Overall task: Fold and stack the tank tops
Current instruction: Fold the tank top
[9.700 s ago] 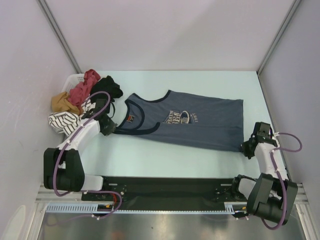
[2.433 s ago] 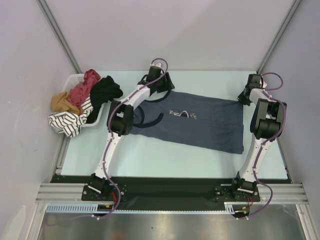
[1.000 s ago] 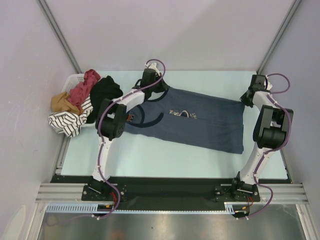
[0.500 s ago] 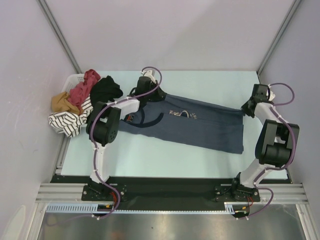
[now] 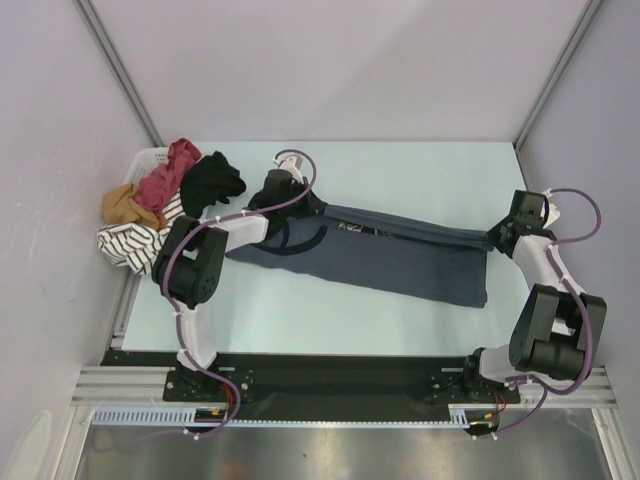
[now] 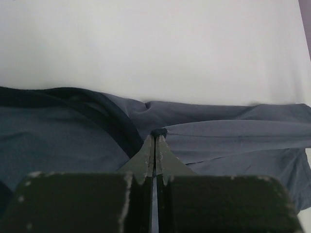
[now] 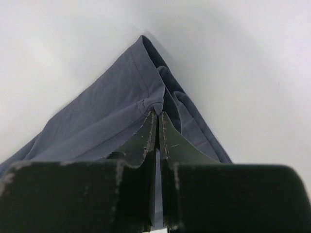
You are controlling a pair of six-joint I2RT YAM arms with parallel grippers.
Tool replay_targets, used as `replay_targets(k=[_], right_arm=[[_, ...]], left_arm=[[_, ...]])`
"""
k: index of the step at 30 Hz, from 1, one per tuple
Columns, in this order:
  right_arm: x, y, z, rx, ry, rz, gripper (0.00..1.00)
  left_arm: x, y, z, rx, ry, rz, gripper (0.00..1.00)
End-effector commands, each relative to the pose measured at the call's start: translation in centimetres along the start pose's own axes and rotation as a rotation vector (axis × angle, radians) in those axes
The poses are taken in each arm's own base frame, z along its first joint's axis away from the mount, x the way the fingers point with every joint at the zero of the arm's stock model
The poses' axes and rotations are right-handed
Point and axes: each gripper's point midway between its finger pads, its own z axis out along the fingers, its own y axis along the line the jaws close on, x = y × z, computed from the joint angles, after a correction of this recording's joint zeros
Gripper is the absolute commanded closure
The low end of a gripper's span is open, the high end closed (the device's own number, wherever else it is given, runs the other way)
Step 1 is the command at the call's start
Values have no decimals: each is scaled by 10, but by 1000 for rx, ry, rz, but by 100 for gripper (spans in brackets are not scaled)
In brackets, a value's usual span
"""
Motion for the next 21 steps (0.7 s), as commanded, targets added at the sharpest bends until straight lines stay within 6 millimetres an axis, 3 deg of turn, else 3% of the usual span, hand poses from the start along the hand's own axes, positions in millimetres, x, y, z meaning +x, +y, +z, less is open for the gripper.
replay_targets(k=[1,14,21], right_arm=[[-12,-5,-15,-3,-60,20,100],[7,-23,-26,-7,-27,38,100],[39,-35,-17,4,36,65,100]], left_arm=[[-26,-19,-20,46,-91,39,100],[-10,-29,-50,41,-93,56,100],[15,-11,-52,-27,-32,22,100]])
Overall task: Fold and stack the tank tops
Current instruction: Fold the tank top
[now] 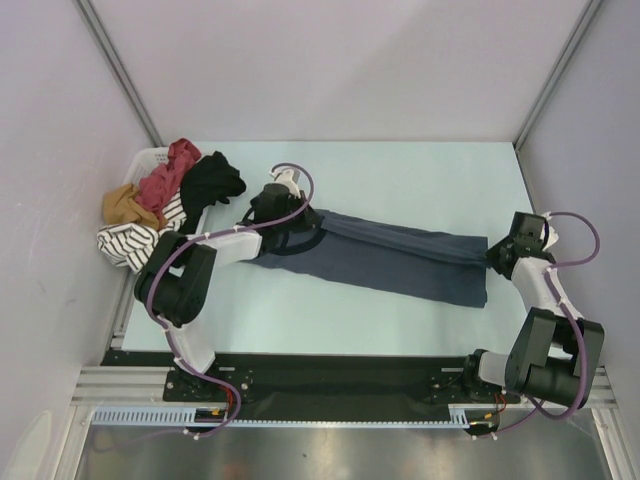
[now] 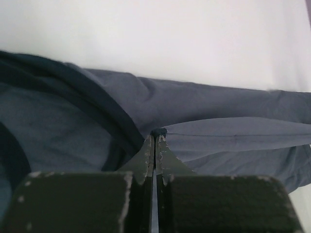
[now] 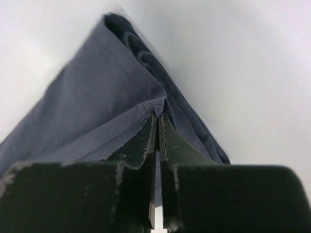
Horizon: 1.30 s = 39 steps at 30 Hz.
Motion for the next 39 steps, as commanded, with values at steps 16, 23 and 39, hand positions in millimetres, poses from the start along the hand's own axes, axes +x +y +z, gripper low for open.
replay_targets(k=[16,23,39], right_arm=[[36,-34,10,71,10,127,100],[41,-40,9,90,10,136,94],[22,-43,-11,78,-75,144,52]], left_arm=[[39,20,-35,-89,18,-101,100],[42,16,-37,-76,21,-90,87],[35,24,-69,-179,-35,-98,52]])
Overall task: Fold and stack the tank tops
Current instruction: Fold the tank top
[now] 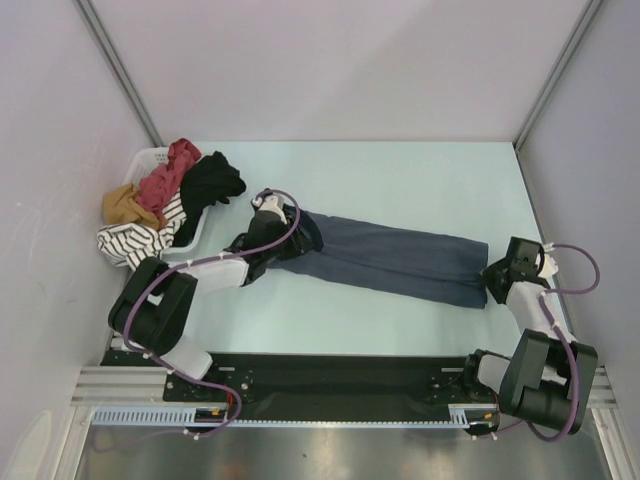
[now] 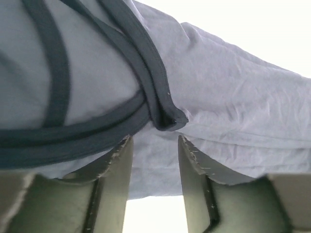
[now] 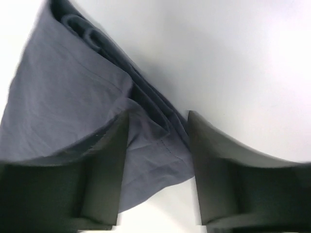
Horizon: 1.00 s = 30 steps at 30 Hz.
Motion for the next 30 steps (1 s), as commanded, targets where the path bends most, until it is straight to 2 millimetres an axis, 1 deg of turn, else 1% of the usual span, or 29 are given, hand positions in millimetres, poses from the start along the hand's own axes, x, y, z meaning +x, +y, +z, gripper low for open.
replay_targets(k=[1,2,3,4,5,6,7,8,9,11,12,13,14,15,16,18,20,21,22,23,24,25,26,27,28,29,30], right_arm=[[-32,9,-18,-31,-122,0,41],[-37,12,-22,-42,-142,-11,36],[-41,17,-25,-64,-154,-20,32],[-43,23,-25,-86,-156,-37,24],[-48,32,-27,-113,-164,-55,21],[-46,34,-22,-104,-144,-67,20],[-46,37,-19,-104,-135,-83,20],[-51,47,-19,-118,-136,-100,21],[-43,46,-7,-84,-93,-120,20],[-40,49,3,-53,-58,-144,21],[-44,56,5,-47,-58,-148,22],[-37,56,15,-20,-31,-161,23],[-35,56,19,-7,-26,-167,24],[-33,57,25,15,-18,-167,26],[-29,58,28,20,-8,-162,27],[-26,54,33,57,0,-165,29],[-20,44,38,113,14,-154,30],[-19,41,38,129,17,-151,30],[-16,36,39,146,22,-150,30],[-13,32,39,159,32,-143,31],[-11,31,38,161,36,-144,32],[-9,28,37,171,40,-138,33],[-4,23,35,181,57,-136,34],[-1,21,35,183,64,-140,34],[2,18,33,190,71,-136,38],[10,11,31,208,97,-146,39],[16,15,26,190,105,-171,40]], left_arm=[[-29,-1,-25,-63,-105,-11,47],[-28,6,-31,-100,-99,-15,42],[-33,13,-36,-147,-125,-26,33],[-39,13,-46,-156,-147,-36,30],[-41,16,-50,-173,-156,-46,29],[-37,24,-56,-212,-143,-76,24],[-38,29,-63,-241,-156,-94,21],[-36,35,-67,-267,-154,-108,21],[-29,45,-71,-311,-133,-145,22],[-24,58,-77,-368,-118,-187,24],[-23,66,-79,-396,-115,-239,24],[-11,76,-80,-433,-76,-264,25],[-6,82,-80,-449,-61,-289,27],[1,92,-79,-480,-34,-330,28],[4,97,-79,-496,-29,-346,29],[7,105,-74,-529,-11,-364,30],[9,108,-69,-542,7,-370,31],[15,113,-63,-565,30,-380,31],[9,111,-58,-559,27,-385,31],[8,111,-53,-560,35,-392,31],[14,117,-44,-581,68,-398,31],[3,112,-36,-572,55,-403,32],[2,113,-31,-589,68,-409,32],[8,120,-22,-619,99,-410,33],[-8,112,-11,-603,80,-415,33],[-11,111,-4,-609,87,-423,33],[-20,109,11,-606,91,-430,33]])
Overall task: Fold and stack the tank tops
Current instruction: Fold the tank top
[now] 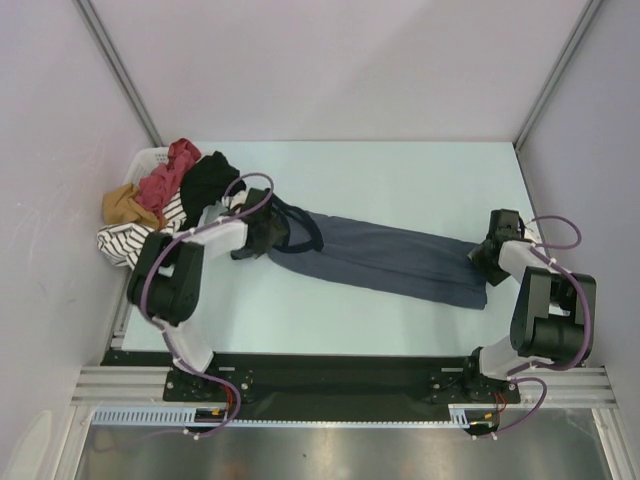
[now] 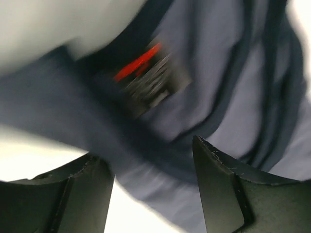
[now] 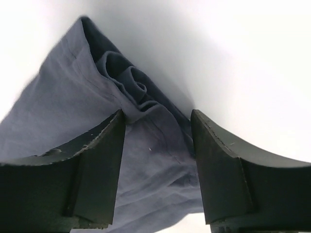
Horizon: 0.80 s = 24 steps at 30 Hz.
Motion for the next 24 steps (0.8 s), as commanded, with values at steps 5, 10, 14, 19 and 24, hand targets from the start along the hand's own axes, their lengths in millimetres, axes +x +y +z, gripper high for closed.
replay_targets(k=[5,10,14,19,24], right_arm=[[64,-29,-26,145,115,-124,40],[113,-24,-47,117,265,-158,42],[182,-16,-78,20,364,-243,44],[296,-1,-146,-151,491,-385,44],[351,33,-205,-305,520,-580,35]], left_arm=[[-26,-56,52,-60,81,-46,33],[-59,-119,83,20,66,-50,35],[-62,-171,106,180,84,-37,43],[-48,-254,115,444,82,2,48],[-14,-330,88,616,63,104,43]])
